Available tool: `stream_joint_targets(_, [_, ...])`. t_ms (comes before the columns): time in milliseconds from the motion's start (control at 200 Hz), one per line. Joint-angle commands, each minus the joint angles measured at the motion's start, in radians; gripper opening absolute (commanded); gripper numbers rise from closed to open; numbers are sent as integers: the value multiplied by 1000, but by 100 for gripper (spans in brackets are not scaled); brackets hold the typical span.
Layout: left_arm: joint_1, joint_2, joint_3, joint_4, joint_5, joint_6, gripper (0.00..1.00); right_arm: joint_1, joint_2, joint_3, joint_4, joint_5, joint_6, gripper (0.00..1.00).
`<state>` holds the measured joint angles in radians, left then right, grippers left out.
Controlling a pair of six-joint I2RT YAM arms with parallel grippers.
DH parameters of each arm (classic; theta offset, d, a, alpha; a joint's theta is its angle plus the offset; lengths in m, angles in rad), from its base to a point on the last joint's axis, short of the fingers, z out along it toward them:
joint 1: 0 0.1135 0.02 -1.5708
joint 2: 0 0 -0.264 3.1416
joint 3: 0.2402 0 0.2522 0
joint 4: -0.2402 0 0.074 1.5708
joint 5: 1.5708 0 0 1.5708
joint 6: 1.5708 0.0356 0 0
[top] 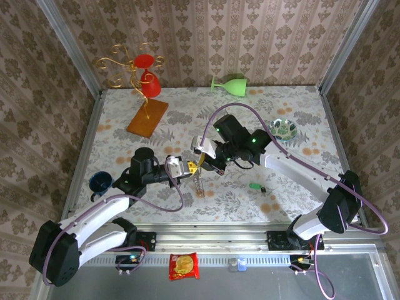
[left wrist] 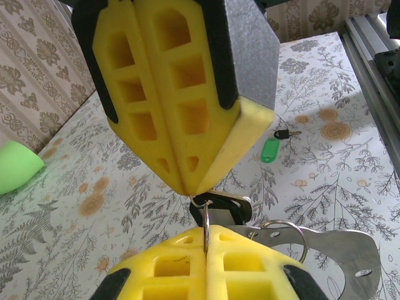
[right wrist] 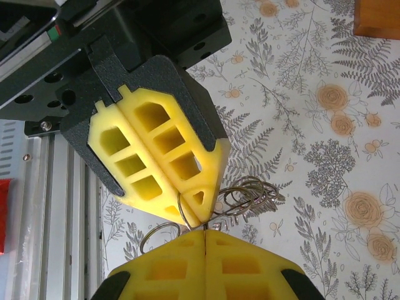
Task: Put the keys on the keyring
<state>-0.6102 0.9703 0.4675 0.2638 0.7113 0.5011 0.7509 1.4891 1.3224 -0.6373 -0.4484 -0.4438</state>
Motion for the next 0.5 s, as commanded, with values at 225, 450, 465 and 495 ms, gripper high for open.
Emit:
stream_joint_targets(225, [-10,6,42,-5,29,24,0,6,-22,10,-7,-15,-24,0])
stream_joint_targets(450, [-10,5,40,-6,25,26,0,6,-28,6,-15,-12,-26,0])
stream_joint_targets(465, [-10,5,40,-5,25,27,0,6,-29,6,-15,-12,-25,0])
stream_joint_targets(495, [-10,5,41,-6,26,27,0,5,-30,4,-16,-17,-26,0])
